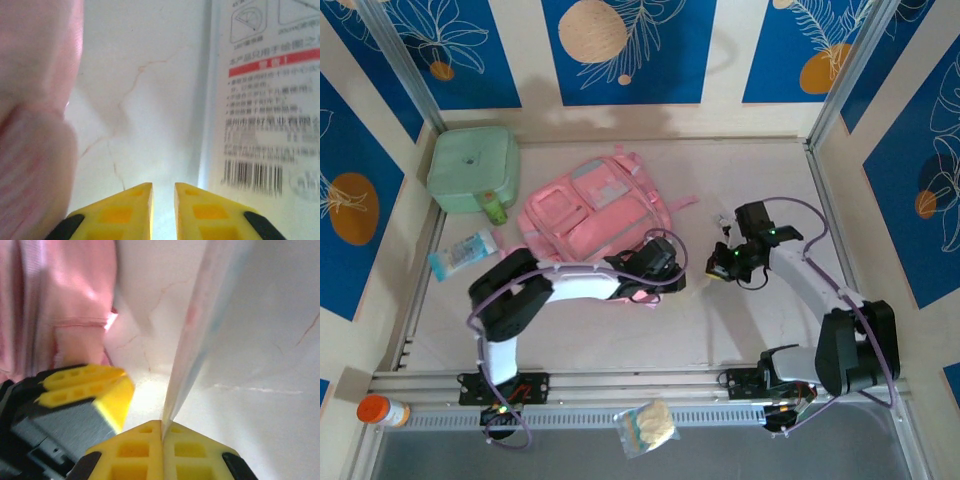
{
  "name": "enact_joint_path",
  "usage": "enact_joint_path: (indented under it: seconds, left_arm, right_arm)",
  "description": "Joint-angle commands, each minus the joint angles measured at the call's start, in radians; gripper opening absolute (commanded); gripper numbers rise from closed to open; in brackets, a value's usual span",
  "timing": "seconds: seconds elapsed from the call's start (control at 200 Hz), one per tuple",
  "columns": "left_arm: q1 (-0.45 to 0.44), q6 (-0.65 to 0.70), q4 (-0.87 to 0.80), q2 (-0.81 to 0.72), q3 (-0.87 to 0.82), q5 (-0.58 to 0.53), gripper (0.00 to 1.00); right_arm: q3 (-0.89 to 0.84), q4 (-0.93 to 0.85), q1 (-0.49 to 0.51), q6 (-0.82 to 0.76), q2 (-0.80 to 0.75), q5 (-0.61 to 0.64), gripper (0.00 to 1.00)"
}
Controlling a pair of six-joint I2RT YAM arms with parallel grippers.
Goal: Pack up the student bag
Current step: Pick up the ruler set bag from the middle-right of the table, then open the student bag at the center of the table.
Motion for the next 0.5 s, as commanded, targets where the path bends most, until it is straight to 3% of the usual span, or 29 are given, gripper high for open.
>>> enact_joint_path:
  seconds: [0.0,0.13,0.285,0.385,0.495]
  left_arm:
    - [0.010,0.114,-0.041,-0.163,-0.057,-0.038,0.26]
    - [0.039,0.283,-0.213,-0.291,-0.062,-0.126,0.38]
    - [0.069,0.565,-0.426,-0.343,-0.008,-0.251,0.52]
    - [0.077,0.737,-0.486,-0.337,0.015,-0.335,0.62]
    - [0.116,0.803,-0.502,-0.315,0.020,-0.388,0.69]
  right_arm:
    - [0.054,-0.090,-0.013,-0.011,-0.063,0.017,0.00]
    - [0.079,-0.105,-0.027,0.003,-0.116,-0.025,0.00]
    - [0.110,-0.095,-0.030,0.018,-0.147,-0.127,0.00]
    - [0.126,-0.089,-0.030,0.034,-0.150,-0.160,0.00]
    - [0.131,-0.077,-0.030,0.049,-0.149,-0.181,0.00]
